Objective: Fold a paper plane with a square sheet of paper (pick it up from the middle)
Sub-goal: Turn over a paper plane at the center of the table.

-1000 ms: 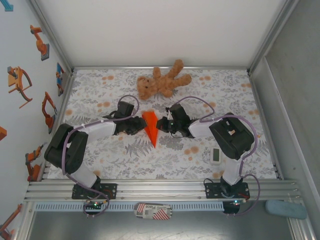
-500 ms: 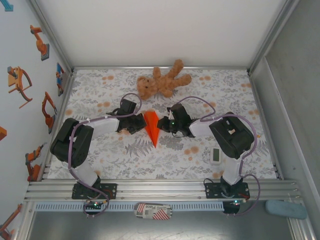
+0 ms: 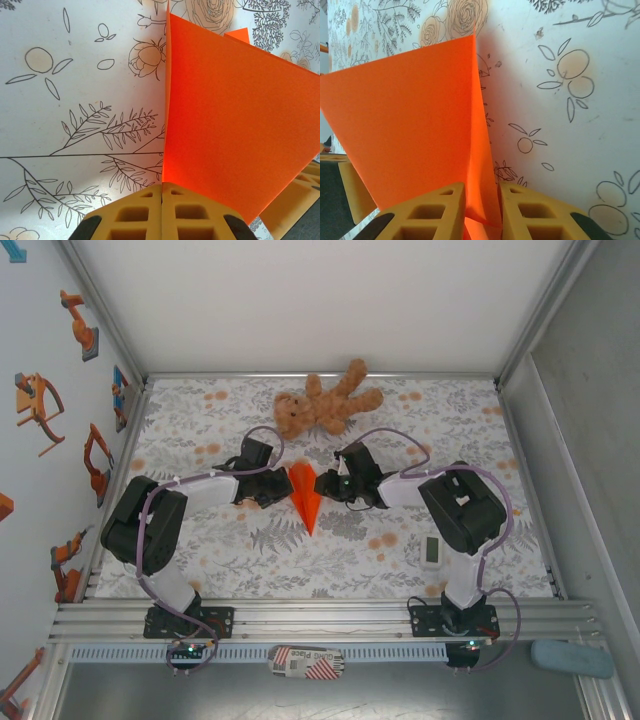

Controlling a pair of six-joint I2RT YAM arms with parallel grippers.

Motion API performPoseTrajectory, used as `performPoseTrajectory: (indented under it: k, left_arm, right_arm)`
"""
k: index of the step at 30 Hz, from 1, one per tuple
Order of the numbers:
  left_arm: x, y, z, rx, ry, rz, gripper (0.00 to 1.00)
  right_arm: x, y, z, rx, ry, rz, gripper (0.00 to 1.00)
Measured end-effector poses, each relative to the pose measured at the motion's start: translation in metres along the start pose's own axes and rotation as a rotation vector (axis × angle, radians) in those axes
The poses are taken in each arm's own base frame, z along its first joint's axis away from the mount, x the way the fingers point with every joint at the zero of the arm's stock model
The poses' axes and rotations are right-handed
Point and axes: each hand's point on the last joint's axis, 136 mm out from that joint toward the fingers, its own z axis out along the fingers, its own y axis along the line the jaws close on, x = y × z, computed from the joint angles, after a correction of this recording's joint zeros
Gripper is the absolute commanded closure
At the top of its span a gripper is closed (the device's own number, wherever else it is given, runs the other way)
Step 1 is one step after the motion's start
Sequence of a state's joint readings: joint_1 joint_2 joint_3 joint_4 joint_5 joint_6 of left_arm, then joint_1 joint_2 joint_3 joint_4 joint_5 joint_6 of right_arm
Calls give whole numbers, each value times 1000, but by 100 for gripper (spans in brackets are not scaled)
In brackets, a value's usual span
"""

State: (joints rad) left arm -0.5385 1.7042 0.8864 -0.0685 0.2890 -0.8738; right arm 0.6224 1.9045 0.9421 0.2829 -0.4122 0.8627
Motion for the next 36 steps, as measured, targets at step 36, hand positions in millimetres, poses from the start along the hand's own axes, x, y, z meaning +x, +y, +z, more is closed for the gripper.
performPoseTrajectory:
  k: [36]
  left_arm:
    - [9,5,-7,25,-7,63,96]
  right_arm:
    - [-4,-40,-40,181,-104,5,100]
